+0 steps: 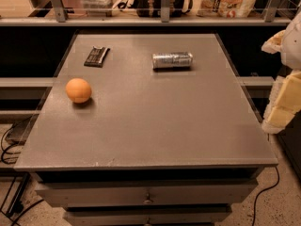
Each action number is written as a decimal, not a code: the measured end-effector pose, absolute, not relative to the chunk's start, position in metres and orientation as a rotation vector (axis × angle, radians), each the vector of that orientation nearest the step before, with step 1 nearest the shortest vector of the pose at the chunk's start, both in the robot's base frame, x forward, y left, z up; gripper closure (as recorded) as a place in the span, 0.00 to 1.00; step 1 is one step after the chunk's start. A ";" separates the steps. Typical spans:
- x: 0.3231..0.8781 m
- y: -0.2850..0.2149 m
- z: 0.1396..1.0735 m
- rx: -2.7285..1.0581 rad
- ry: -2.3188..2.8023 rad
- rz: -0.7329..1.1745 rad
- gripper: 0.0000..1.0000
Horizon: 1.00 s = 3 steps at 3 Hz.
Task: Place redbull can upright
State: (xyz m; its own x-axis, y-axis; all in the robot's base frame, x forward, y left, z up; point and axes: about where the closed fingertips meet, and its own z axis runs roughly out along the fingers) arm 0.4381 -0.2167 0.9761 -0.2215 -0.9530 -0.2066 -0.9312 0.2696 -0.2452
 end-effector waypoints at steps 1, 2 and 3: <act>0.438 -0.217 0.976 -1.725 2.232 -0.098 0.00; 0.443 -0.214 0.976 -1.740 2.221 -0.116 0.00; 0.493 -0.193 0.977 -1.847 2.124 -0.245 0.00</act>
Offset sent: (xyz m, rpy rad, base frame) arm 0.1138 0.0472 -0.0043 -0.2658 -0.1271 0.2306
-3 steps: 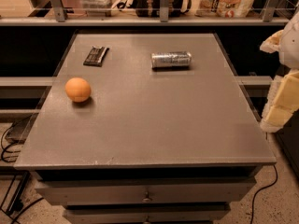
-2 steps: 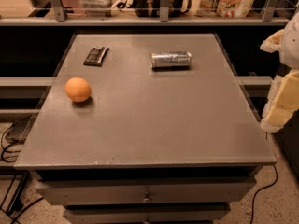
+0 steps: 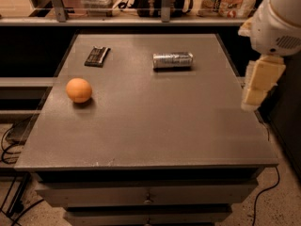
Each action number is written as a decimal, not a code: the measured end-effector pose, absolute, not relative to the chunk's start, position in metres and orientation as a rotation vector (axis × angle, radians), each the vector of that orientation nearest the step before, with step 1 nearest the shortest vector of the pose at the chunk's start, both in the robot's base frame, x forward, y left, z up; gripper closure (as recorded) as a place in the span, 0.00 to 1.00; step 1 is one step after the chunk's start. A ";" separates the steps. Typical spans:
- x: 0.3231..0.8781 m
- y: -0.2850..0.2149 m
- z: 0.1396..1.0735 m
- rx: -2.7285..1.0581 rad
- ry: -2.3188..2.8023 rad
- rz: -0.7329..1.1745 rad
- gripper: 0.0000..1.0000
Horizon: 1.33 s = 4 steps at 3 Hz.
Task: Place redbull can upright
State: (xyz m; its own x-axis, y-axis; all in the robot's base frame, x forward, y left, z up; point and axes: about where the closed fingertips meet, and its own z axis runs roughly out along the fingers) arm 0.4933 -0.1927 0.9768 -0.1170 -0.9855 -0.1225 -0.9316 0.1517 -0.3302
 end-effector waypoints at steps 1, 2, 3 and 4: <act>0.495 -0.193 0.979 -1.850 2.122 -0.271 0.00; 0.500 -0.191 0.977 -1.848 2.132 -0.279 0.00; 0.529 -0.174 0.974 -1.884 2.072 -0.314 0.00; 0.564 -0.152 0.967 -1.977 1.987 -0.361 0.00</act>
Offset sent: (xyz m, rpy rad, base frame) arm 0.0122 0.0014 -0.0061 -0.0383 0.0098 -0.0197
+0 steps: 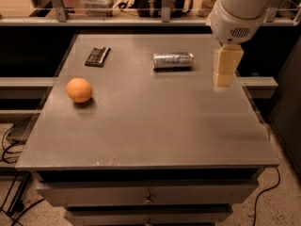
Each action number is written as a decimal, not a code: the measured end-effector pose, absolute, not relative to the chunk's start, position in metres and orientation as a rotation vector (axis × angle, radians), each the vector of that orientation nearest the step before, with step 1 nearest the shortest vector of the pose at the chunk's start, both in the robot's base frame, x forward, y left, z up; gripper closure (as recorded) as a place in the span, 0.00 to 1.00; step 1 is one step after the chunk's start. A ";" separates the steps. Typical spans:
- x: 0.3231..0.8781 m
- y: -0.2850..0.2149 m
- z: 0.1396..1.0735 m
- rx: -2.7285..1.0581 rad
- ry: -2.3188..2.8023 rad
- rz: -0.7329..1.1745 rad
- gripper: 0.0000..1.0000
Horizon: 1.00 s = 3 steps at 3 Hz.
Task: Place redbull can upright
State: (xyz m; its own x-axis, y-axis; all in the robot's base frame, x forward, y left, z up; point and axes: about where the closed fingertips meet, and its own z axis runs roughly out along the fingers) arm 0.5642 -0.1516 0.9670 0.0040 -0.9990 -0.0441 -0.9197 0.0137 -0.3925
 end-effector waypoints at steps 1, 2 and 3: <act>0.598 -0.132 0.954 -2.066 1.934 -0.407 0.00; 0.669 -0.090 0.928 -2.154 1.846 -0.381 0.00; 0.673 -0.089 0.931 -2.139 1.842 -0.384 0.00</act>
Offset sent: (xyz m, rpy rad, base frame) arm 0.1170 0.0721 -0.0455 -0.1297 0.0065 0.1826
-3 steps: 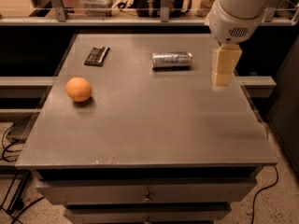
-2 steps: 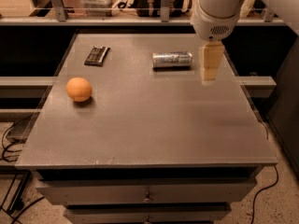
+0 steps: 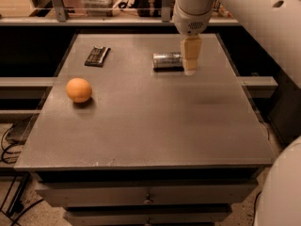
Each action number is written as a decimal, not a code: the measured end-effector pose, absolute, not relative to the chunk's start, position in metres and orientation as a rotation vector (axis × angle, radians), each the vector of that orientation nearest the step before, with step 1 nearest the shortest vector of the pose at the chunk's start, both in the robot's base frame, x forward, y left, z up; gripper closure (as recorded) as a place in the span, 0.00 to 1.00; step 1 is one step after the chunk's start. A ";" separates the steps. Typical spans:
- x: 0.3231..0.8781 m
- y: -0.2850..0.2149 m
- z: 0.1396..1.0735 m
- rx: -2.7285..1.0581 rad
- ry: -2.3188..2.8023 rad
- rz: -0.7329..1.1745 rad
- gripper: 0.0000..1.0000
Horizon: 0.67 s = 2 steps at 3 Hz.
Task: Place redbull can upright
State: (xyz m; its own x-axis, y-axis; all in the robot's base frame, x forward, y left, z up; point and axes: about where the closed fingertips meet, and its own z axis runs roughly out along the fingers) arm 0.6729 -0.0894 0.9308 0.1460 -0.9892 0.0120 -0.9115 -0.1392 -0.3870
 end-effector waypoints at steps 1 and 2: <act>0.680 -0.081 0.917 -2.154 1.854 -0.360 0.00; 0.698 -0.070 0.899 -2.195 1.849 -0.383 0.00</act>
Offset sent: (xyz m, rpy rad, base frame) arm 0.0484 0.0327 -0.0525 -0.0961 0.0431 0.0338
